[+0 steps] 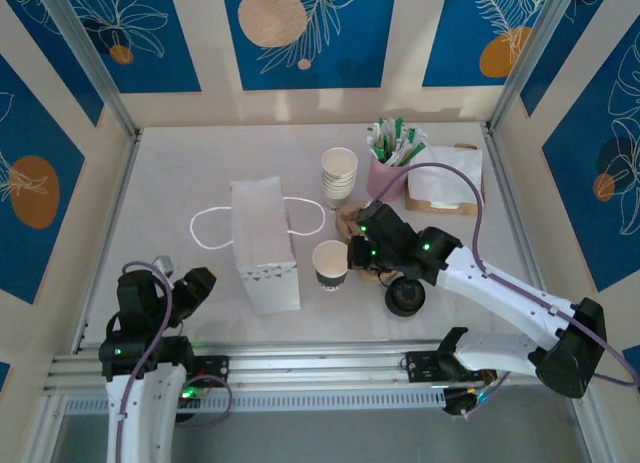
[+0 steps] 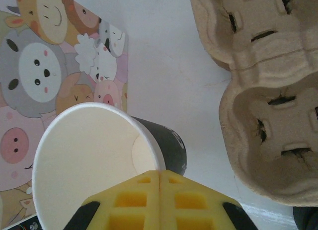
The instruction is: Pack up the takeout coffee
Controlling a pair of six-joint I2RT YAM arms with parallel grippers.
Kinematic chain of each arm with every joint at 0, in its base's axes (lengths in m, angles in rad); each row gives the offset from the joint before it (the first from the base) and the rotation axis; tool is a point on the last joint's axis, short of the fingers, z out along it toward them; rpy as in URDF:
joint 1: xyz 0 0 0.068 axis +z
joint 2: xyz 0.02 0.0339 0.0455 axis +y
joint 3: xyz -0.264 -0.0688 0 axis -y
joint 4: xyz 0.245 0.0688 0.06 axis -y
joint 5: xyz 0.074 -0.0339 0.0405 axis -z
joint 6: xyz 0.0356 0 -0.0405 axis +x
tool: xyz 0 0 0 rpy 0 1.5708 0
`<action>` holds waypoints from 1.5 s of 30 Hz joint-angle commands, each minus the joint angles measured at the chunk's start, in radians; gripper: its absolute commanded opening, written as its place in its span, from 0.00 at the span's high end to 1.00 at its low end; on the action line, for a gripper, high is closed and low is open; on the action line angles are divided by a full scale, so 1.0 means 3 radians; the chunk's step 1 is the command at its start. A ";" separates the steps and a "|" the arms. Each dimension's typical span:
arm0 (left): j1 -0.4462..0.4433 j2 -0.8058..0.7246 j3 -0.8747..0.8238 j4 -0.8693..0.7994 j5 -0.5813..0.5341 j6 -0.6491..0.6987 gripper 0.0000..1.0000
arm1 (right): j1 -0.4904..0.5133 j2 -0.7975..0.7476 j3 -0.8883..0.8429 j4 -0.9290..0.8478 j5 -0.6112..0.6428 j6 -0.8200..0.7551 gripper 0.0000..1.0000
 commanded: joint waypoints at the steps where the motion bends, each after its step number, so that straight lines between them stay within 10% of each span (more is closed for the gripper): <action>1: -0.0034 -0.0054 -0.0045 0.0040 0.0057 0.0044 0.42 | 0.0020 0.0017 -0.0022 0.0094 0.0057 0.0078 1.00; 30: -0.0034 -0.0068 -0.0150 0.0070 0.0164 0.0011 0.41 | 0.0269 0.0164 -0.0414 0.0311 0.0402 0.0038 1.00; 45: -0.0035 -0.0066 -0.0145 0.0131 0.0162 -0.0034 0.40 | 0.0291 0.0084 -0.0343 0.0129 0.0421 0.0049 0.59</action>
